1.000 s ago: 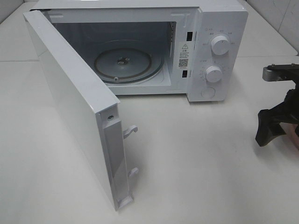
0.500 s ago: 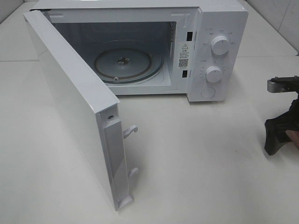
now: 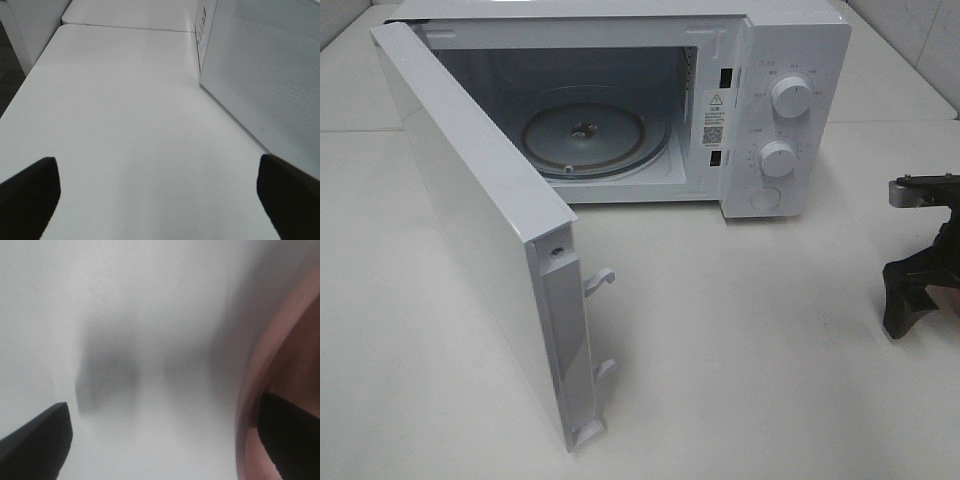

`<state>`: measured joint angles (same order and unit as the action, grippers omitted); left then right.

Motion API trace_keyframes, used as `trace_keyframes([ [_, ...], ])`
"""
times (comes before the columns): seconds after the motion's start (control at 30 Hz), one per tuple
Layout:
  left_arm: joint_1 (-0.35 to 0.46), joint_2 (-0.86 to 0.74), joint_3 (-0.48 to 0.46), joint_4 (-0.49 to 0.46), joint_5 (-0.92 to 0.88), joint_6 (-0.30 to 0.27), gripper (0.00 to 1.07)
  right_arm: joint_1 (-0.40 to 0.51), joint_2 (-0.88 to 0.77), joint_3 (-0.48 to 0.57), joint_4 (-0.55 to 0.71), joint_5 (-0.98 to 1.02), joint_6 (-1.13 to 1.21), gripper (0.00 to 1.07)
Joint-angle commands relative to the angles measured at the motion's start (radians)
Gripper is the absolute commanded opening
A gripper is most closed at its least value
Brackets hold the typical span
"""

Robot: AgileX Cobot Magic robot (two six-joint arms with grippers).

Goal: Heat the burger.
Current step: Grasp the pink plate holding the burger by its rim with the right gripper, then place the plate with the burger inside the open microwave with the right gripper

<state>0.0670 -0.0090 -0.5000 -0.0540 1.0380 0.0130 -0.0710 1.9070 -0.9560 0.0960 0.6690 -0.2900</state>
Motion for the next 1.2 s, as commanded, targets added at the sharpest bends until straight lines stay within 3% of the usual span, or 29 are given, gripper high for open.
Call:
trace_keyframes([
  [0.03, -0.001, -0.012, 0.002, -0.003, -0.002, -0.002, 1.02, -0.001, 0.025, 0.005, 0.011, -0.006, -0.026, 0.83],
  [0.07, -0.001, -0.012, 0.002, -0.003, -0.002, -0.002, 1.02, -0.001, 0.025, 0.005, 0.011, -0.006, -0.026, 0.83],
  [0.1, -0.001, -0.012, 0.002, -0.003, -0.002, -0.002, 1.02, -0.001, 0.025, 0.005, 0.011, -0.006, -0.038, 0.75],
  [0.13, -0.001, -0.012, 0.002, -0.003, -0.002, -0.002, 1.02, -0.001, 0.025, 0.005, 0.011, -0.006, -0.051, 0.56],
  [0.17, -0.001, -0.012, 0.002, -0.003, -0.002, -0.002, 1.02, -0.001, 0.025, 0.005, 0.011, -0.006, -0.051, 0.47],
  [0.2, -0.001, -0.012, 0.002, -0.003, -0.002, -0.002, 1.02, -0.001, 0.025, 0.005, 0.011, -0.006, -0.051, 0.47],
  [0.23, -0.001, -0.012, 0.002, -0.003, -0.002, -0.002, 1.02, -0.001, 0.025, 0.005, 0.011, -0.004, -0.051, 0.26],
  [0.27, -0.001, -0.012, 0.002, -0.003, -0.002, -0.002, 1.02, -0.001, 0.025, 0.005, 0.011, -0.001, -0.051, 0.17],
  [0.3, -0.001, -0.012, 0.002, -0.003, -0.002, -0.002, 1.02, -0.001, 0.025, 0.005, 0.011, -0.001, -0.051, 0.17],
  [0.33, -0.001, -0.012, 0.002, -0.003, -0.002, -0.002, 1.02, -0.001, 0.025, 0.005, 0.011, 0.008, -0.051, 0.04],
  [0.37, -0.001, -0.012, 0.002, -0.003, -0.002, -0.002, 1.02, -0.001, 0.025, 0.005, 0.011, 0.013, -0.051, 0.00],
  [0.87, -0.001, -0.012, 0.002, -0.003, -0.002, -0.002, 1.02, 0.002, 0.024, 0.005, 0.006, 0.011, 0.000, 0.00],
  [1.2, -0.001, -0.012, 0.002, -0.003, -0.002, -0.002, 1.02, 0.062, -0.102, 0.008, -0.080, 0.093, 0.040, 0.00],
])
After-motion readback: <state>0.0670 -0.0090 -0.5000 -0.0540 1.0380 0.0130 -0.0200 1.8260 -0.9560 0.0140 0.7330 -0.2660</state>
